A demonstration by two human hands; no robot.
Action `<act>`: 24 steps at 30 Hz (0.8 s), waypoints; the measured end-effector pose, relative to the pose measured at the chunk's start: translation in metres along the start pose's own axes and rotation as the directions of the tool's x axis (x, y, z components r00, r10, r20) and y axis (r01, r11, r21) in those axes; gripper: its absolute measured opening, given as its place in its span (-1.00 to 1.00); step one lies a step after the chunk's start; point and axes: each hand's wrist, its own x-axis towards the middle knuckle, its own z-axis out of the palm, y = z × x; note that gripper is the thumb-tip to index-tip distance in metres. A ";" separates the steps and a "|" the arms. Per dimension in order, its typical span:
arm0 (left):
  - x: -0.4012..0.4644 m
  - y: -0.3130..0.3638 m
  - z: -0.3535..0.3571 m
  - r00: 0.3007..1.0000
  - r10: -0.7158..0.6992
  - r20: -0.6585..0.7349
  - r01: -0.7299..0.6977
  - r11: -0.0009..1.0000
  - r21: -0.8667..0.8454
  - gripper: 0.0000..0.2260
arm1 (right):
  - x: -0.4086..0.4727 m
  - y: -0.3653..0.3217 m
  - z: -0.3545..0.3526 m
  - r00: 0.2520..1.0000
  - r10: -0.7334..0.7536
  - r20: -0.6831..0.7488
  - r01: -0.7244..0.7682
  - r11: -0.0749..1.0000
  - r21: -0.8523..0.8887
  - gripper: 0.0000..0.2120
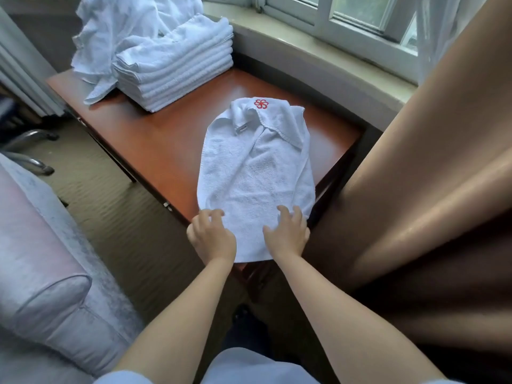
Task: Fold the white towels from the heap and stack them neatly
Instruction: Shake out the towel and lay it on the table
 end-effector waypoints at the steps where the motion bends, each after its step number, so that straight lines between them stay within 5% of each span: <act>1: 0.006 -0.006 0.003 0.981 0.183 0.057 -0.189 0.975 0.120 -0.59 | 0.002 -0.002 0.002 0.997 -0.078 0.007 0.079 0.992 -0.101 -0.50; 2: 0.012 -0.011 0.004 0.939 0.294 0.180 -0.328 0.921 0.208 -0.58 | 0.004 -0.004 0.004 0.990 -0.134 0.054 0.141 0.977 -0.157 -0.51; 4: 0.028 -0.016 0.008 0.903 0.225 0.367 -0.321 0.920 0.224 -0.47 | 0.009 -0.011 0.006 0.981 -0.130 0.145 0.155 0.972 -0.178 -0.54; 8: 0.076 0.005 0.008 0.870 0.002 0.493 -0.194 0.921 0.338 -0.44 | 0.039 -0.029 -0.005 0.993 -0.007 0.116 0.040 0.958 -0.285 -0.53; 12: 0.133 0.018 0.008 0.838 0.045 0.544 -0.306 0.865 0.399 -0.75 | 0.083 -0.039 -0.026 0.975 0.081 0.206 -0.060 0.993 -0.106 -0.50; 16: 0.163 0.030 0.022 0.752 0.067 0.655 -0.299 0.921 0.250 -0.66 | 0.114 -0.049 -0.032 0.980 0.120 0.161 -0.110 0.992 -0.068 -0.55; 20: 0.186 0.057 0.045 0.731 0.093 0.676 -0.106 0.994 -0.022 -0.63 | 0.144 -0.055 -0.029 0.976 0.200 0.084 -0.200 0.980 -0.003 -0.60; 24: 0.225 0.084 0.069 0.775 -0.037 0.631 0.247 0.937 -0.248 -0.63 | 0.193 -0.067 -0.023 0.956 0.263 0.127 -0.288 0.919 0.268 -0.49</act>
